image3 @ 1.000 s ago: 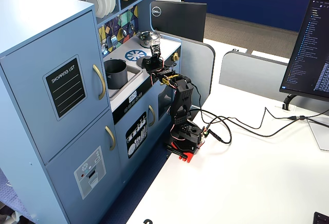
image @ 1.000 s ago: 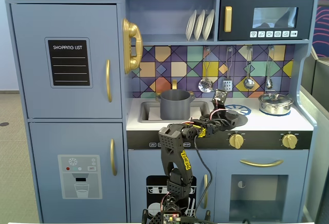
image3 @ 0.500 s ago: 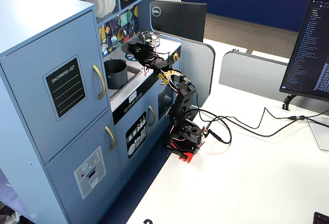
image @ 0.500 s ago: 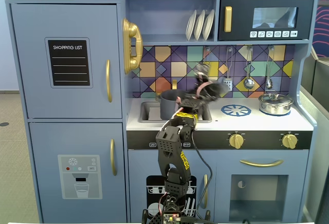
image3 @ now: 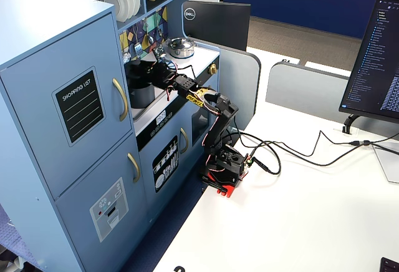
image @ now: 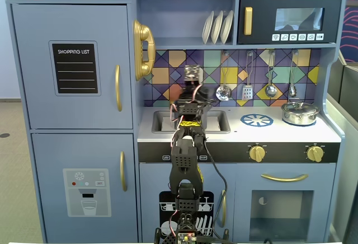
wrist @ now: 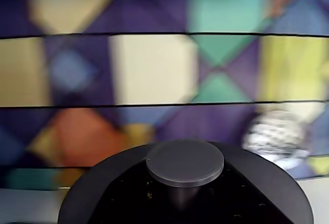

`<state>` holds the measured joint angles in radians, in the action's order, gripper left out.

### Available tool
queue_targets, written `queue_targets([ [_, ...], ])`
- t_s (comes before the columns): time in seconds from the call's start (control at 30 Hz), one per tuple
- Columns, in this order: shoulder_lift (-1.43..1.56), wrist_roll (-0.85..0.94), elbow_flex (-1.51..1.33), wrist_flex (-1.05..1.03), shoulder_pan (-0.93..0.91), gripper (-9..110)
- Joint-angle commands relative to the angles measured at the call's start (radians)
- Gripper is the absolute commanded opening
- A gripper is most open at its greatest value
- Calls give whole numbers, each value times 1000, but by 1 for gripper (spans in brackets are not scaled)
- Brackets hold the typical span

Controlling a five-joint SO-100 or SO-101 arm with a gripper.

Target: Pick up the lid from the counter and put it on the gray recipient

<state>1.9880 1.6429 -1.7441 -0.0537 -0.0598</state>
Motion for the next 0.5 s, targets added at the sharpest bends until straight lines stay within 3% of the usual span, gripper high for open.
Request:
queue_targets([
  [0.0, 112, -3, 0, -29, 44, 0],
  [0.47, 212, -14, -112, -58, 35, 0],
])
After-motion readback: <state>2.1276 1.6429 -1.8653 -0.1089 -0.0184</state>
